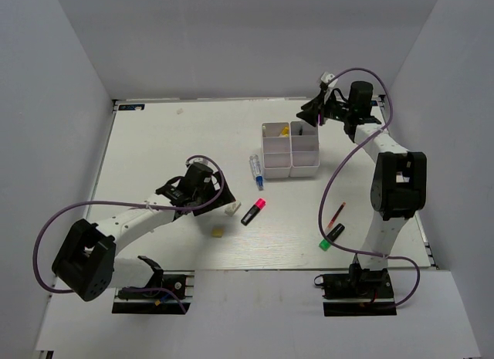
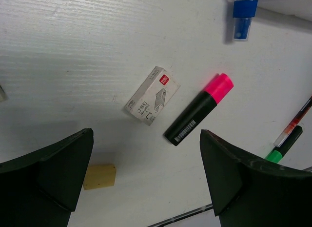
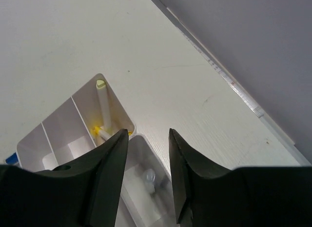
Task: Sort the stationery into containers
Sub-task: Place the pen in the storage box, then pick up the pen from the center of the board.
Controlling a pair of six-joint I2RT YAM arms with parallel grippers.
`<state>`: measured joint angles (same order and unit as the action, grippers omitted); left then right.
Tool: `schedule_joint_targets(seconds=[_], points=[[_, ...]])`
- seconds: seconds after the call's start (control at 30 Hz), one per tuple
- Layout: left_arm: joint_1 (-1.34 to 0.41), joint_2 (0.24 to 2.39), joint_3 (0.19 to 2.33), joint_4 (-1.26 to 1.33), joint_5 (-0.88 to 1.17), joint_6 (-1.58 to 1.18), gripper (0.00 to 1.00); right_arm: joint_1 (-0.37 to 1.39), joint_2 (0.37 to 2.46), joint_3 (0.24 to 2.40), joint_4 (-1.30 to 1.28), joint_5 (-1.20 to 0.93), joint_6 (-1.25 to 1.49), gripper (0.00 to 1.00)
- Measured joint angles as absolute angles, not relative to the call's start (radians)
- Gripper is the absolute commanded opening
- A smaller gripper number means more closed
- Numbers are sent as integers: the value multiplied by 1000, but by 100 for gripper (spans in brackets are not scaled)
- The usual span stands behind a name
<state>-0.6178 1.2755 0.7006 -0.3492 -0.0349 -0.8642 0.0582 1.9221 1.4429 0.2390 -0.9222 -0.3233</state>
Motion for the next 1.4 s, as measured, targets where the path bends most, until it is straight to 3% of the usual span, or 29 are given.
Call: schedule_joint_targets(seconds=[0.13,0.23,0.27,0.37,0.4,0.47,0.53,0.57,0.6,0.7,0.83,0.93,1.27,1.4], points=[[-618,1287,703,-344,-29,-864,100,53,1921,1431,237,-935,-322,44],[-618,1287,710,-343,-25,-861,100,47,1892,1393,231,-947,-327,34],[-618,1288,714,-342,-24,-861,100,44,1870,1372,222,-951,-334,22],[-618,1289,718,-327,-18,-857,97,30,1773,1318,151,-967,-384,2],[-618,1291,719,-322,-17,-855,97,20,1734,1309,118,-976,-416,0],[-618,1302,720,-312,-14,-852,96,-1,1664,1305,16,-999,-490,0],[-618,1313,720,-307,-12,-847,96,-25,1607,1308,-132,-1032,-643,8],[-618,1318,720,-305,-10,-845,96,-35,1583,1311,-250,-1045,-748,14],[-618,1322,720,-303,-9,-842,96,-43,1567,1312,-374,-1051,-871,28],[-618,1334,721,-290,1,-835,96,-48,1554,1294,-728,-1017,-1274,55],[-619,1364,733,-273,19,-820,96,-44,1544,1137,-991,-879,-1670,56],[-620,1384,744,-262,30,-810,96,-44,1490,961,-1073,-761,-1819,53],[-622,1396,781,-255,38,-788,96,-43,1439,894,-1116,-549,-1953,42],[-622,1396,781,-255,39,-788,96,-43,1440,844,-1058,-512,-1963,42]])
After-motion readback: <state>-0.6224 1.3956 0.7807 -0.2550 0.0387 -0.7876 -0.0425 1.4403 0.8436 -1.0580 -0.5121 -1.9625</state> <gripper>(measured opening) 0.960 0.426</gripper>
